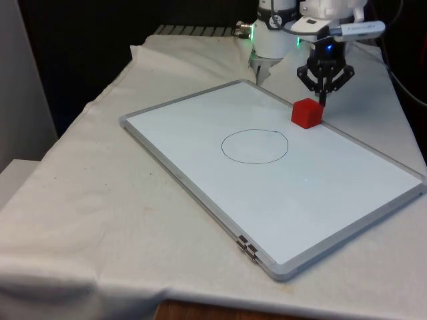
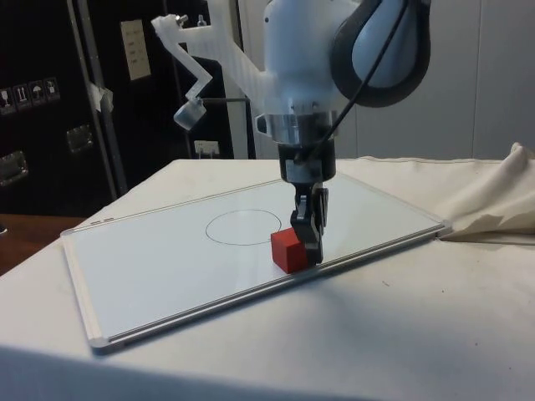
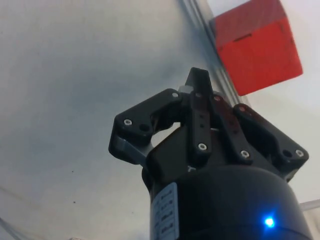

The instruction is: Push the cube into the marked area.

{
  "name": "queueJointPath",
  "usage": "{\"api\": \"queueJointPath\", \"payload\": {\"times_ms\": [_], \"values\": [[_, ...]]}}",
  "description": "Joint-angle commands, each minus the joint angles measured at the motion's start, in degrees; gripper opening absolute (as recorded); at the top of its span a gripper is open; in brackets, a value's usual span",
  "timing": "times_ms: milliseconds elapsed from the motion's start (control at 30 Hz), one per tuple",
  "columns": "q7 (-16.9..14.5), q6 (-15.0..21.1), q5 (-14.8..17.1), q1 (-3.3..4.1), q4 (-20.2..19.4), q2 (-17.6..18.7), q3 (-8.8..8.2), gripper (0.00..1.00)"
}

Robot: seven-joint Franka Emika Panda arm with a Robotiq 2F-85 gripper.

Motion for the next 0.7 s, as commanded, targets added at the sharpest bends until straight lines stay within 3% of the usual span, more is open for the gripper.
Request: {"api": "queueJointPath", "payload": {"times_ms": [0, 333, 500, 667], "values": [[0.5, 0.7, -1.1, -0.06, -0.2, 0.1, -0.69, 0.0], [0.7, 0.9, -2.2, 0.06, -0.1, 0.5, -2.81, 0.0], [0.2, 0.3, -0.9, 0.0, 0.2, 0.4, -2.52, 0.0], [2.7, 1.0, -1.2, 0.46, 0.5, 0.7, -2.23, 0.0]]}}
